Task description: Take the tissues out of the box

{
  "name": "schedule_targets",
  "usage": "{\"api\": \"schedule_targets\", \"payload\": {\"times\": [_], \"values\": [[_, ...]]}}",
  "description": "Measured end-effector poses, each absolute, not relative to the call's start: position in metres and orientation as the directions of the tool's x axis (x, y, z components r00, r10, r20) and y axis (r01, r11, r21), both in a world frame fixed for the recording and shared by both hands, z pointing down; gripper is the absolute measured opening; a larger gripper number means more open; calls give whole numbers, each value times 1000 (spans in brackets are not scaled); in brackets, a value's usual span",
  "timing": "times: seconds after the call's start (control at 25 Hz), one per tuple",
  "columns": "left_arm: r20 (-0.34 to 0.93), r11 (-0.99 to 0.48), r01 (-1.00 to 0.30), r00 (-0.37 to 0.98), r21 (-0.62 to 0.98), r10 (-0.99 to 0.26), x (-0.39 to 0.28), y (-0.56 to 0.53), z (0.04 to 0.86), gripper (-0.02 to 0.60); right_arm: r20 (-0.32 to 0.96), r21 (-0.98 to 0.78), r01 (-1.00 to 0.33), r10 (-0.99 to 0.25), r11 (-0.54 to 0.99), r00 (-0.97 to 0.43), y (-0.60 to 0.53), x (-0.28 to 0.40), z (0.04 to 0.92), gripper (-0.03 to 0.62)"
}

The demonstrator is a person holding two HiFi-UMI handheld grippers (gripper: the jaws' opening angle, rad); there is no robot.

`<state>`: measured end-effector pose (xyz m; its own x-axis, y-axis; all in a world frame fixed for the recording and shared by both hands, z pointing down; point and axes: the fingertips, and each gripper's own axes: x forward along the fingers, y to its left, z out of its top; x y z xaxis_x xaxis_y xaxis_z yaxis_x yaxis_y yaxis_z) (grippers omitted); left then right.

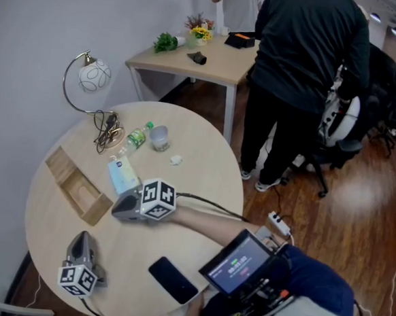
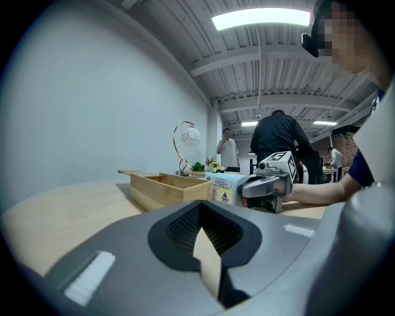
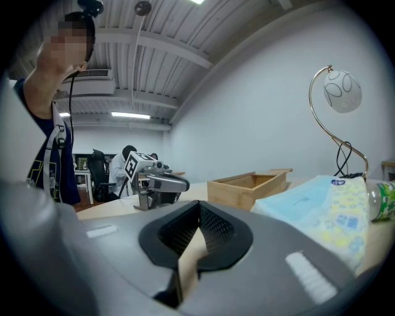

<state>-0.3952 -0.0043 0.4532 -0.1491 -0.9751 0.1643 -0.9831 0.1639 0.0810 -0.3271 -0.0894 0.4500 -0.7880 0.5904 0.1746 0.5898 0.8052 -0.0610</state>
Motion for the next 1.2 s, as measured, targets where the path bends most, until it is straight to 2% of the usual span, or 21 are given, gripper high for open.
{"api": "schedule_targets", "payload": {"times": [1.2], "values": [[166,164,-983,-149,80,-975,-395,-5,453,5,178,-67,588,590,806,-788,-90,-326,451,6]]}}
